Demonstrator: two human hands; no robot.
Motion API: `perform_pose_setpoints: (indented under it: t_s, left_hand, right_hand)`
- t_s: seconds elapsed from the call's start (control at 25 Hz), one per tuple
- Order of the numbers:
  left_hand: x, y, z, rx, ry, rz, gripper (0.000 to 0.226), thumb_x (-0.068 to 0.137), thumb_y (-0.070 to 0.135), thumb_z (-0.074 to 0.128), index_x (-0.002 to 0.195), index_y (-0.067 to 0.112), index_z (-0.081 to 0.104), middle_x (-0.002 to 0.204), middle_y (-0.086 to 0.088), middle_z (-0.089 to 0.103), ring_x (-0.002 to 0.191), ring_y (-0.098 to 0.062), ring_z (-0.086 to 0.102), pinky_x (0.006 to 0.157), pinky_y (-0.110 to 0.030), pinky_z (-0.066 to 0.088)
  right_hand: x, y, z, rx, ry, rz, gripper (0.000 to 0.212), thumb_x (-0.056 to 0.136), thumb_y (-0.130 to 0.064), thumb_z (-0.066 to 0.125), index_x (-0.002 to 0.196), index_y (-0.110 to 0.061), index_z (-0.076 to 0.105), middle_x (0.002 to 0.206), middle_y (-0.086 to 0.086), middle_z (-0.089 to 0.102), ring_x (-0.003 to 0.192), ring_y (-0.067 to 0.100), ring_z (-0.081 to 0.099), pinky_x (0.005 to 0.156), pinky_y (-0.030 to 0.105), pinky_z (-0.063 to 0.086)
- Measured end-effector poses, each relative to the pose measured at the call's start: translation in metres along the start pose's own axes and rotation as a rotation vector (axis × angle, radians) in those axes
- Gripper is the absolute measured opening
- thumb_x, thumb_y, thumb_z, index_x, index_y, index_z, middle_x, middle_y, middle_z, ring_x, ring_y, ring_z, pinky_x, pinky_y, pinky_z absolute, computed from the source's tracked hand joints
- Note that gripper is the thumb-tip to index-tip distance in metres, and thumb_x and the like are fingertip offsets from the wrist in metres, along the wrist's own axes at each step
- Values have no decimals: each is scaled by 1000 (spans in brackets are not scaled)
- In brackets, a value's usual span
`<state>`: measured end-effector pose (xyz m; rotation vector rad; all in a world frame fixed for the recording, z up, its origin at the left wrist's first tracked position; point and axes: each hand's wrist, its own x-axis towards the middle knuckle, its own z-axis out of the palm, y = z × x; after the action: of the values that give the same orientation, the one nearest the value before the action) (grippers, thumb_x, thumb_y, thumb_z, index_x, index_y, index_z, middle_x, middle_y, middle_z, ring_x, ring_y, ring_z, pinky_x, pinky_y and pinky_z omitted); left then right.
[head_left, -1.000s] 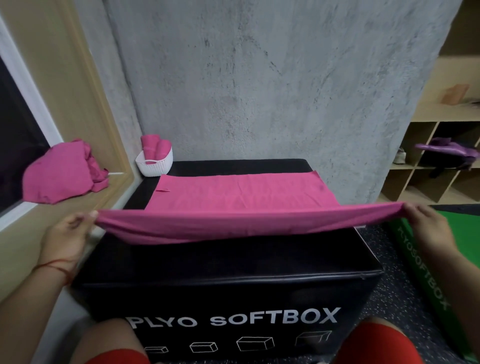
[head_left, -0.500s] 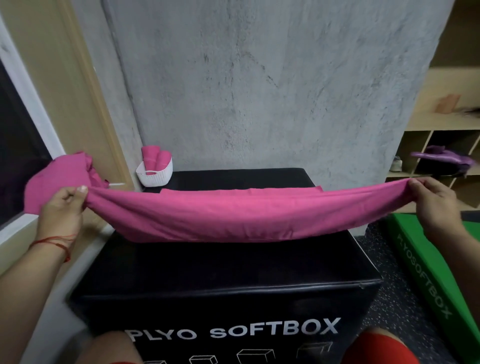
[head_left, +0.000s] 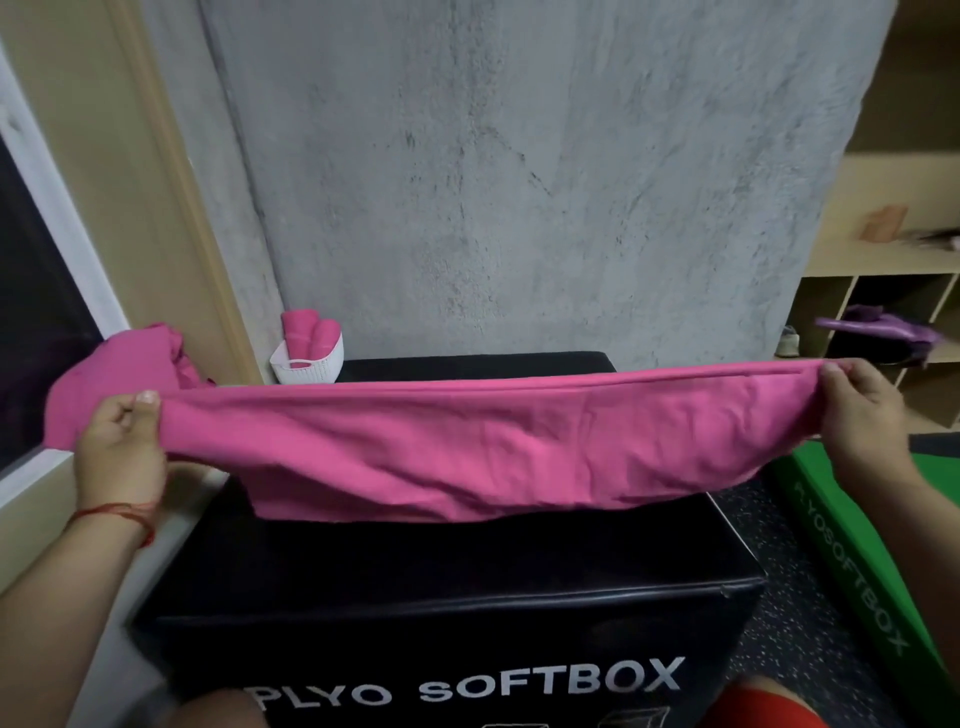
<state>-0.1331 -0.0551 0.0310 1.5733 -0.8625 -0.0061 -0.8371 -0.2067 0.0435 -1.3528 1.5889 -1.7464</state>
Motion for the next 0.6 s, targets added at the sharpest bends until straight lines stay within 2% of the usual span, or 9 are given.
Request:
perform_pose_setpoints:
  t_s: [0.08,0.2,0.32,0.44,0.52,0.6]
  left_hand:
    - [-2,-12,-3,31,-59,-12,32,109,35,52,109,5,65,99,-16,65,93,-24,56,78,-28,40]
    - [-17,-25,-4,31,-85,-20,28,109,28,53,106,4,66,96,-16,66,91,-24,57,73,-21,43]
    - [-25,-30,3,18,-130,-56,23,109,23,52,106,4,65,91,-12,64,85,-22,55,63,-4,39]
    - [-17,-39,16,14,-133,-48,21,109,24,53,107,6,65,95,-12,66,90,-23,57,71,-11,44]
    - [-4,-52,28,16,-127,-61,22,108,29,54,110,10,66,101,-13,69,95,-24,60,85,-26,47]
    - [12,-65,44,25,-100,-96,23,107,34,54,111,14,66,105,-14,71,96,-25,62,91,-39,47]
  right_hand:
    - [-1,18,-1,-40,-32,66,25,105,-31,56,85,-22,69,76,0,58,74,17,50,65,30,38]
    - [-12,47,-4,-59,-47,87,23,101,-38,56,93,-25,73,78,1,60,79,20,50,69,37,36]
    - [-19,61,0,-61,-8,104,25,103,-37,56,86,-28,72,76,4,58,77,21,49,69,38,36]
    - [-15,62,10,-77,0,117,33,106,-31,55,76,-29,69,68,2,55,70,21,46,62,34,35]
    - [-6,63,20,-92,13,115,34,106,-31,55,75,-30,69,68,2,55,69,21,47,61,34,36]
    - [7,64,35,-107,-2,118,33,107,-32,55,77,-29,69,71,5,55,69,20,48,65,36,36]
